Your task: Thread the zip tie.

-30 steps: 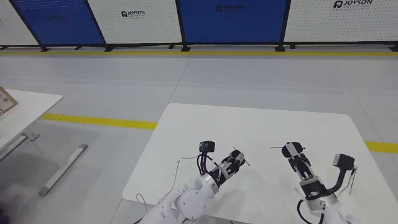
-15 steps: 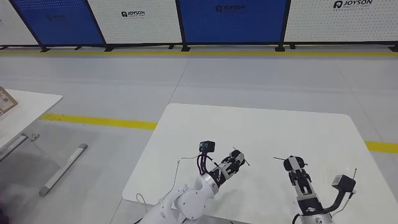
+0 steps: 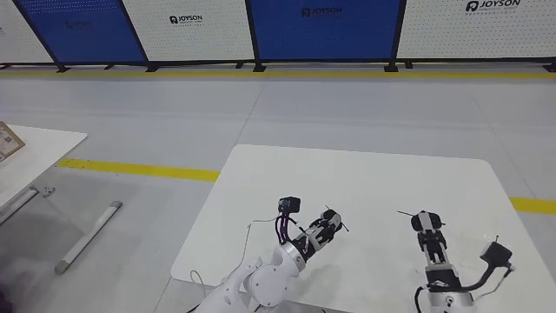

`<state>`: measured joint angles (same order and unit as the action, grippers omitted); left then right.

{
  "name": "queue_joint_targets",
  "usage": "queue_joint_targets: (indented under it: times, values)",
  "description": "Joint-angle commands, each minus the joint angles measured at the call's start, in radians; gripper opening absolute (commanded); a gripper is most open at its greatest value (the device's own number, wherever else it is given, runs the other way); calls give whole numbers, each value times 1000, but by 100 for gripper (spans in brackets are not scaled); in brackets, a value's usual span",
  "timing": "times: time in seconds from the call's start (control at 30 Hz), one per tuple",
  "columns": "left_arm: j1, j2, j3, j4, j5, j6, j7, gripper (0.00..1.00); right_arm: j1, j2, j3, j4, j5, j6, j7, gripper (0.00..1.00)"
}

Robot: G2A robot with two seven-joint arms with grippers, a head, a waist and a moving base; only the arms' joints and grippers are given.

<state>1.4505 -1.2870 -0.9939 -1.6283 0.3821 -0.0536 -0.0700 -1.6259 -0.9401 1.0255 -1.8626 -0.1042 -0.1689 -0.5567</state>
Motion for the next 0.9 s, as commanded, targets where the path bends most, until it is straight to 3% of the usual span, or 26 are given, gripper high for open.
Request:
queue_joint_targets:
  times: [0.0, 0.03, 0.3, 0.87]
  values:
    - [0, 0, 0, 0, 0, 0, 0, 0, -13, -3, 4, -12, -42, 55, -15, 0]
    - [0, 0, 0, 0, 0, 0, 0, 0, -23, -5, 4, -19, -71, 91, -14, 0]
    - [0, 0, 0, 0, 0, 0, 0, 0, -23, -21, -5, 4, -141, 178, 82, 0]
    - [0, 0, 0, 0, 0, 0, 0, 0, -22, -27, -11, 16, -165, 180, 116, 0]
